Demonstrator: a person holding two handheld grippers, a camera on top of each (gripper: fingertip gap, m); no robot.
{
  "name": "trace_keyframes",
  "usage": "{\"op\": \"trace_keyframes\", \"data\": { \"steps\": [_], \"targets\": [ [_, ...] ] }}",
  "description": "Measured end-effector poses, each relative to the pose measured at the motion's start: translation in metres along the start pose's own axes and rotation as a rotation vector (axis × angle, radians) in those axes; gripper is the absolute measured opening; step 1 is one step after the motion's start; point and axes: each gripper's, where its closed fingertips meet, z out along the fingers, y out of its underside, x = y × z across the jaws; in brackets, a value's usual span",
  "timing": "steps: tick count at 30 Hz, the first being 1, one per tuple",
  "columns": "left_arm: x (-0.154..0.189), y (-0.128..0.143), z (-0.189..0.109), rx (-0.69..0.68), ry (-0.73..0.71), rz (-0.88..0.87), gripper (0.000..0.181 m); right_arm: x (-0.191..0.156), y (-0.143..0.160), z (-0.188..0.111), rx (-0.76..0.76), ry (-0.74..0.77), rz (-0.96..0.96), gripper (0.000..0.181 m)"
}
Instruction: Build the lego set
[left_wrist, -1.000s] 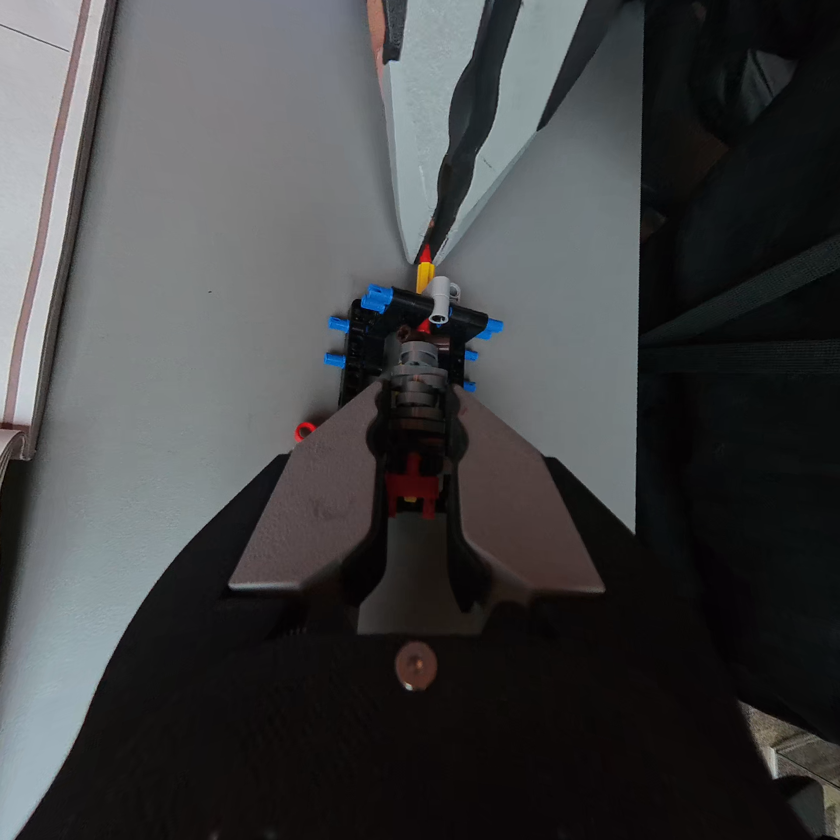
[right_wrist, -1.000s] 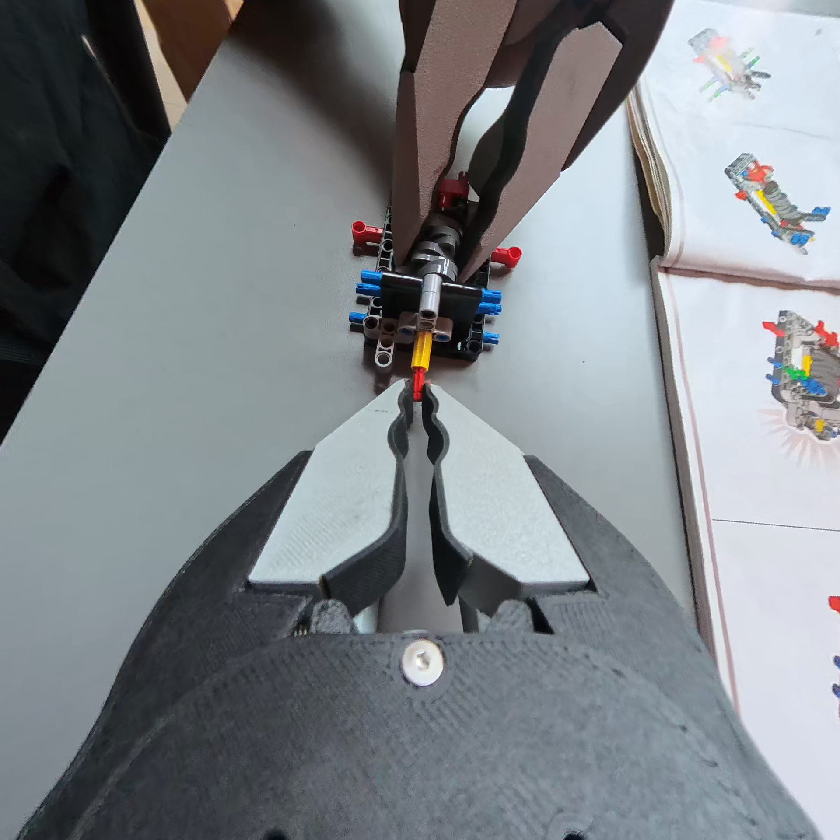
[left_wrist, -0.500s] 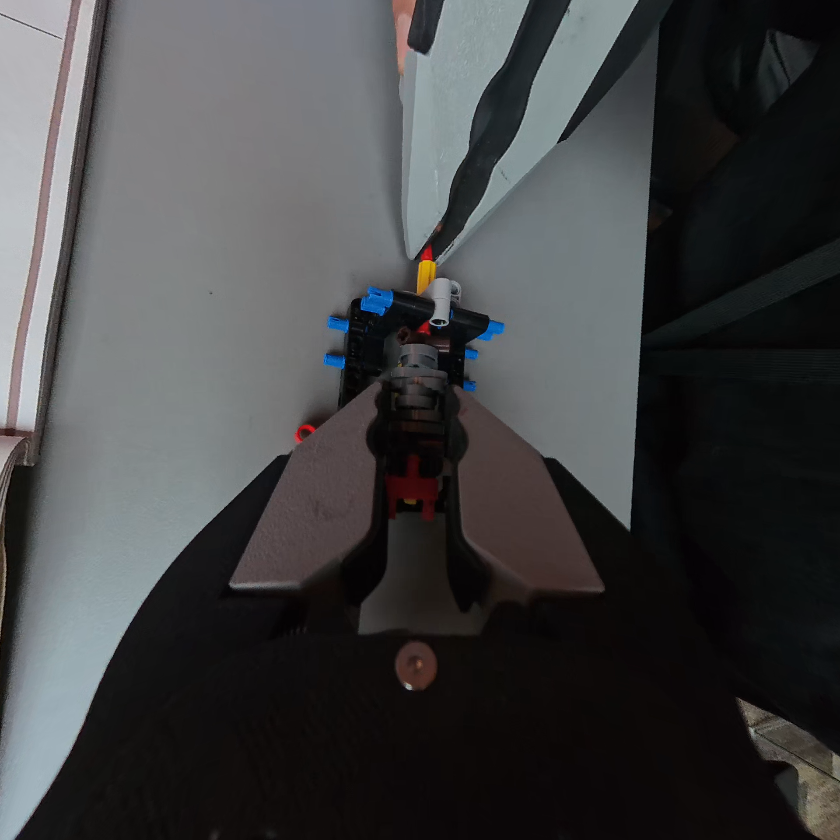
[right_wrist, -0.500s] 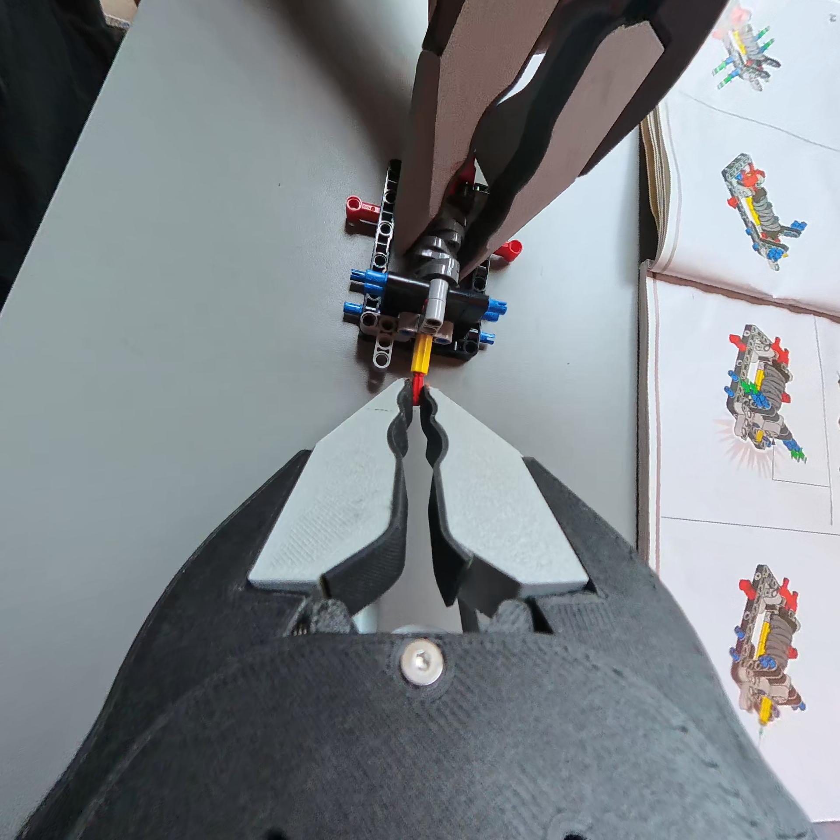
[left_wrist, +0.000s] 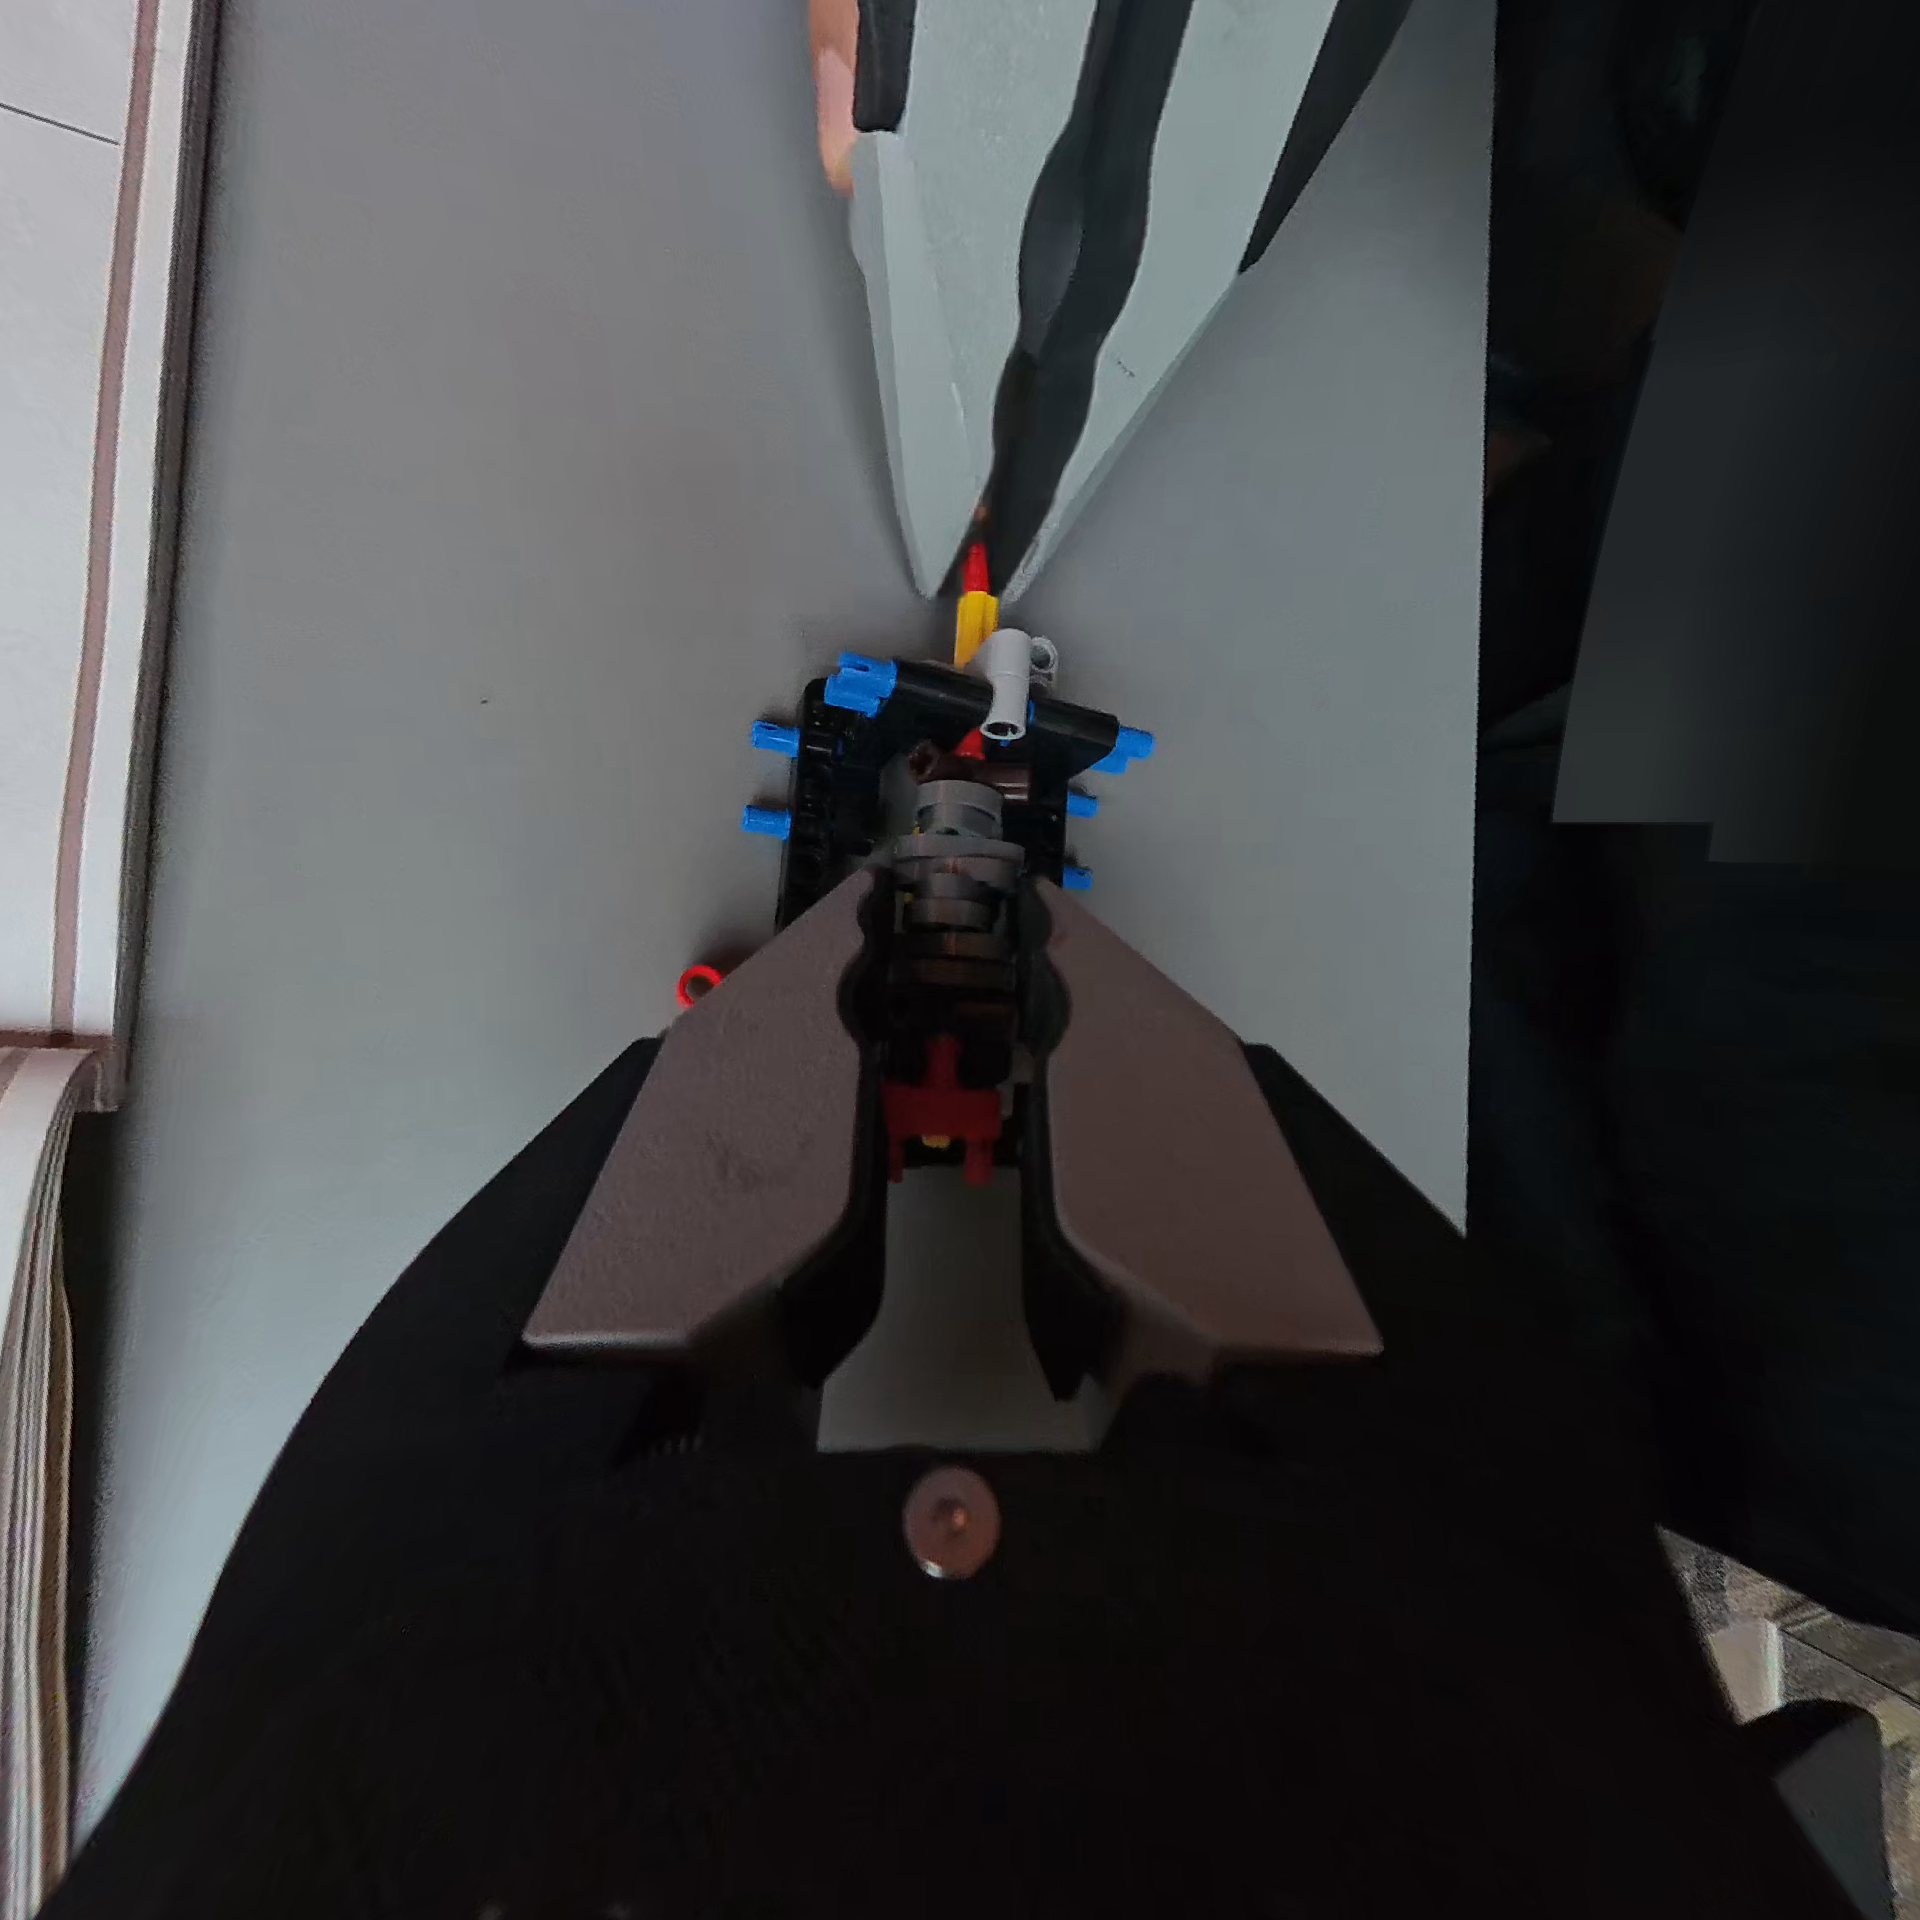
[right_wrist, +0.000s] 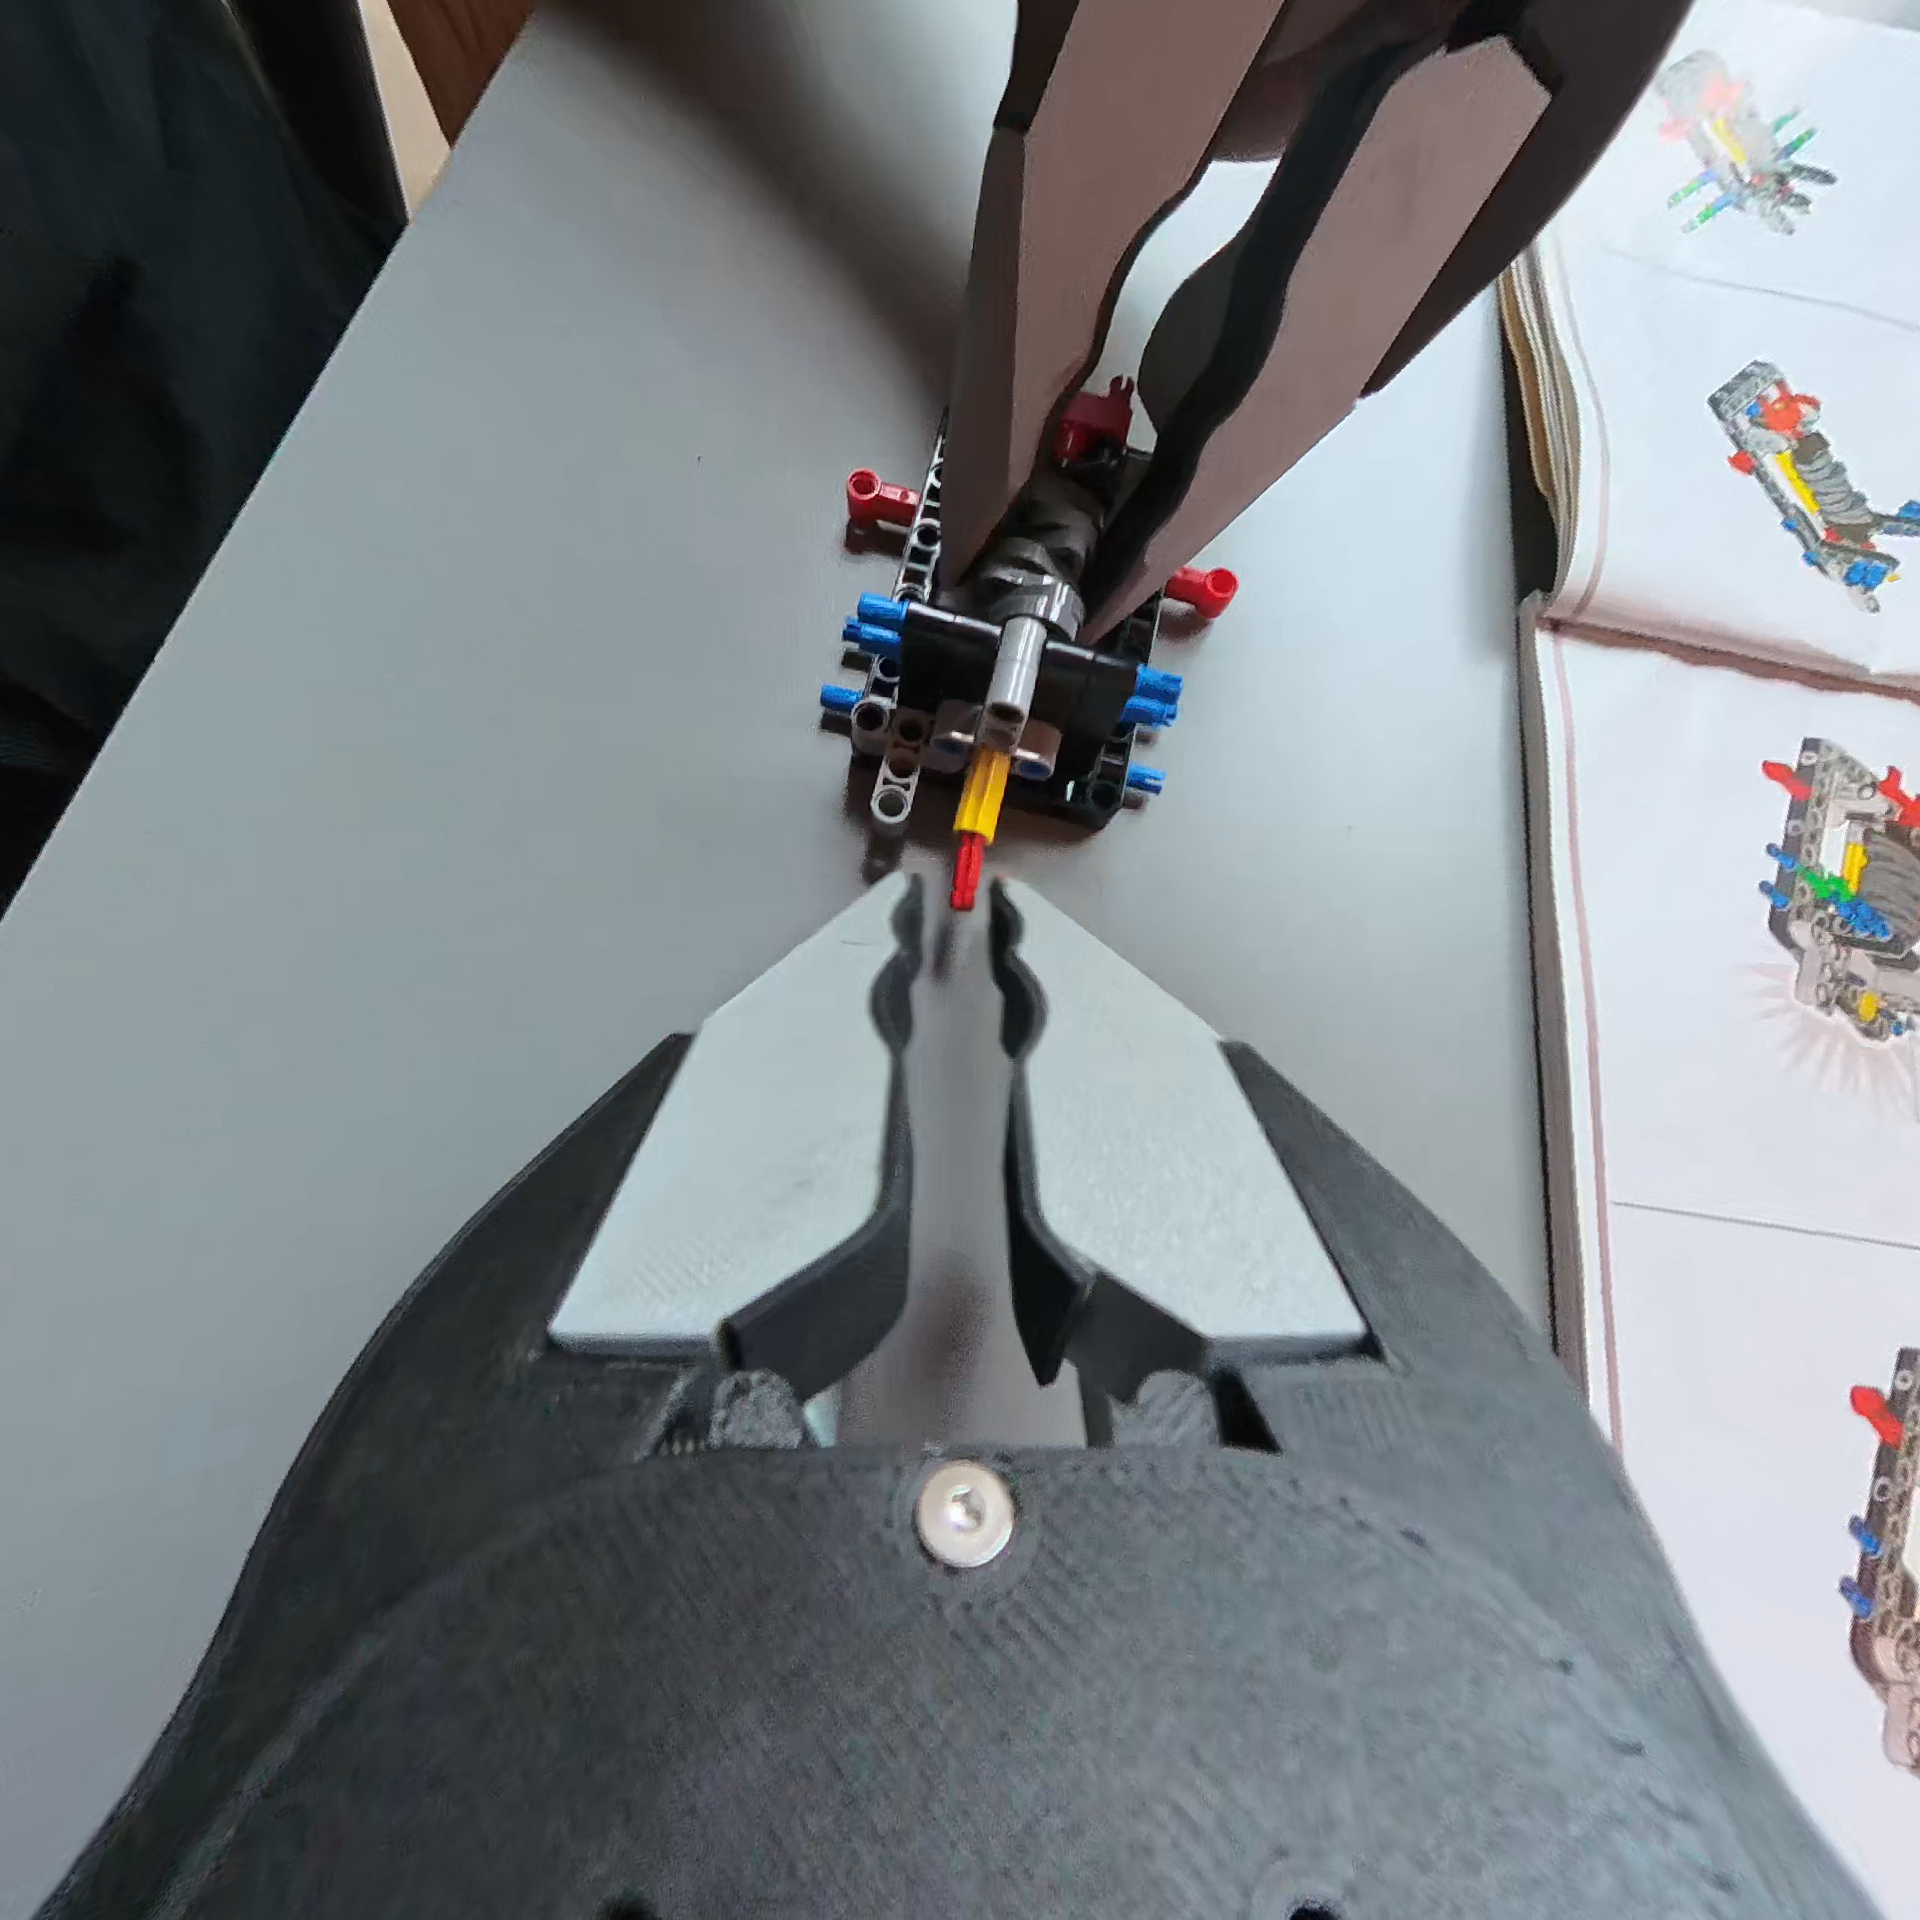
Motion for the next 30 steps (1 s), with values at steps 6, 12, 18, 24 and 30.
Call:
{"op": "trace_keyframes", "data": {
  "steps": [6, 12, 18, 24, 30],
  "targets": [
    [-0.002, -0.004, 0.001, 0.018, -0.011, 0.046, 0.022, 0.0, 0.006, -0.01, 0.054, -0.033, 0.083, 0.021],
    [-0.001, -0.003, 0.001, 0.051, -0.054, 0.15, 0.022, -0.004, -0.004, -0.026, 0.169, -0.071, 0.175, 0.009],
    [0.002, -0.006, -0.002, 0.127, -0.049, 0.186, 0.021, -0.01, -0.003, -0.028, 0.171, -0.138, 0.271, 0.0],
    [0.002, -0.007, -0.002, 0.154, -0.048, 0.192, 0.021, -0.011, -0.009, -0.028, 0.205, -0.154, 0.335, 0.0],
    [0.003, -0.007, -0.001, 0.158, -0.047, 0.193, 0.021, -0.014, -0.008, -0.022, 0.173, -0.155, 0.326, 0.008]
  ]
}}
